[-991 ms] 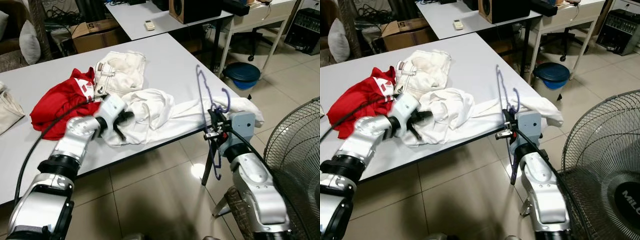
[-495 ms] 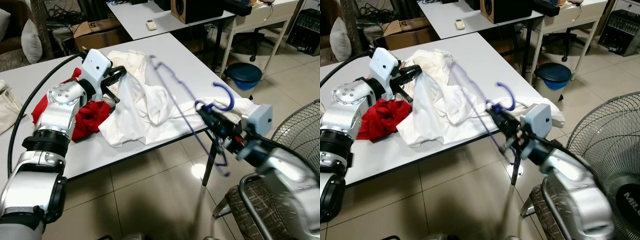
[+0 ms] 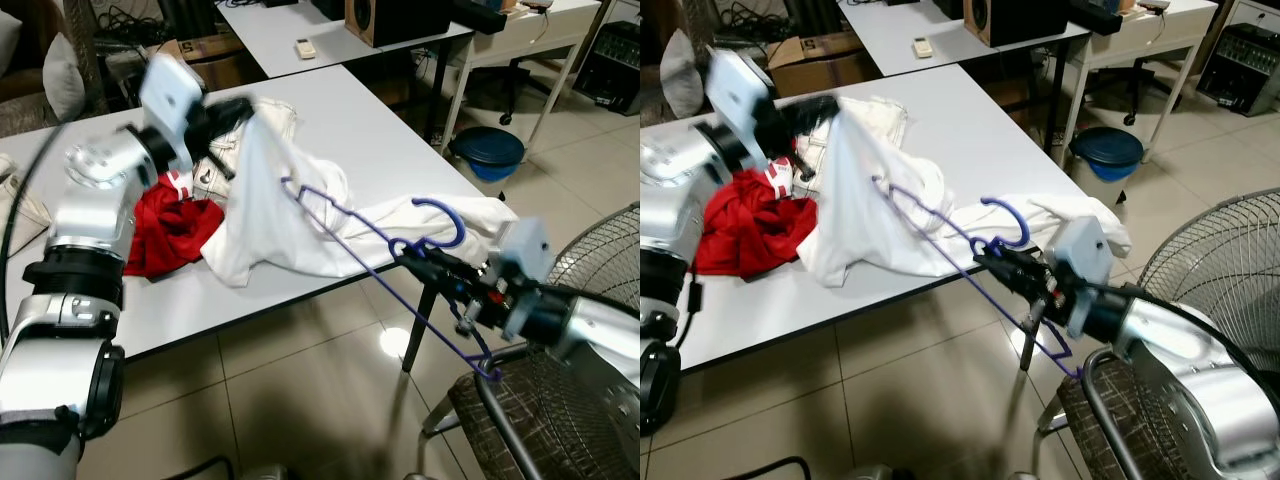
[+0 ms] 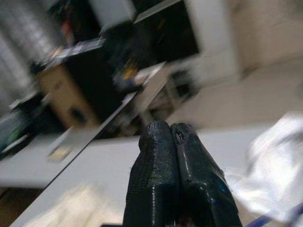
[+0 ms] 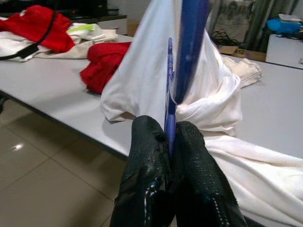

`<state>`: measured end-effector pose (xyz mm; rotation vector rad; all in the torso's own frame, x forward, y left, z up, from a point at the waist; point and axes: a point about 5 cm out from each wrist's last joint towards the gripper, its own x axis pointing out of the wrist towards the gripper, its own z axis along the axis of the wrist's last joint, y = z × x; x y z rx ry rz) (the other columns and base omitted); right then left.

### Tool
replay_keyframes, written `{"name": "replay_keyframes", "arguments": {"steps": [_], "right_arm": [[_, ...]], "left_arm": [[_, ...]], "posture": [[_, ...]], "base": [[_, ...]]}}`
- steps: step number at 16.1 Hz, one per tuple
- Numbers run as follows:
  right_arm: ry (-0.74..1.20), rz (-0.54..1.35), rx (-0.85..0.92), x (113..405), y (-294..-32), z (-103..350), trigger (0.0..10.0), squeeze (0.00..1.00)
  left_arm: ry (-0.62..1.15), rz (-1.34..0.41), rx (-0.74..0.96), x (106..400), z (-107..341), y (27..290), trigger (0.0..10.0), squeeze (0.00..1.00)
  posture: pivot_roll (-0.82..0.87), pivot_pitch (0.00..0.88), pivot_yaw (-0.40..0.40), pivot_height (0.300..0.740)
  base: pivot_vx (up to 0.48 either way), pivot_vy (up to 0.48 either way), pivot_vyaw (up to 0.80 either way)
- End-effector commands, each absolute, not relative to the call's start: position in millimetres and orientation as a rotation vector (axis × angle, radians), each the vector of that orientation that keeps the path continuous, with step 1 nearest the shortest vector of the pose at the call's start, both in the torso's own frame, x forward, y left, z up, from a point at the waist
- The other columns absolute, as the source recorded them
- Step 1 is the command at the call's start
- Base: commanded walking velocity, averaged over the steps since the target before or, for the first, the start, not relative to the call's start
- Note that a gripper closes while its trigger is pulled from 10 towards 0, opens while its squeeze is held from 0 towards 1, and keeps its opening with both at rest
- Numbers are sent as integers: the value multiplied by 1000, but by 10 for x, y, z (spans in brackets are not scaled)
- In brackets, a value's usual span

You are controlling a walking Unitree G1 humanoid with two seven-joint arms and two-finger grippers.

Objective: Hang hanger

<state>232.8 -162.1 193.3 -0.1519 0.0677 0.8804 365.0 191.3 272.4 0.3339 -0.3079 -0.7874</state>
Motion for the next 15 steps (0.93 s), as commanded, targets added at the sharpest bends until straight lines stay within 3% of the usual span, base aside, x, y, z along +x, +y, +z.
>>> {"name": "replay_keyframes", "arguments": {"steps": [1, 4, 6, 8, 10, 11, 15], "right_arm": [[109, 853, -160, 2372, -1591, 1873, 10000, 0], [207, 658, -237, 2561, -1737, 1746, 10000, 0], [1, 419, -216, 2883, -1899, 2098, 10000, 0], [-183, 372, -157, 2979, -1914, 2442, 10000, 0], [-319, 385, -68, 2951, -1891, 2690, 10000, 0], [-310, 409, -60, 2922, -1863, 2666, 10000, 0], [-210, 431, -58, 2800, -1755, 2315, 10000, 0]], "left_arm": [[-350, -857, 275, 3578, 2812, 1903, 0, 0], [-353, -752, 274, 3629, 2879, 2039, 0, 0], [-397, -455, 308, 3812, 3097, 2295, 0, 0], [-513, -361, 300, 3812, 3384, 2358, 0, 0], [-686, -395, 235, 3728, 3707, 2311, 0, 0], [-688, -437, 223, 3721, 3694, 2278, 0, 0], [-430, -686, 289, 3723, 2916, 2135, 0, 0]], "posture": [[-109, 0, 77, 740], [-115, 0, 73, 740], [-120, 0, 68, 740], [-126, 0, 63, 740], [-128, 0, 60, 740], [-129, 0, 60, 740], [-129, 0, 64, 740]], "base": [[0, 0, 0], [0, 0, 0], [0, 0, 0], [0, 0, 0], [0, 0, 0], [0, 0, 0], [0, 0, 0]]}}
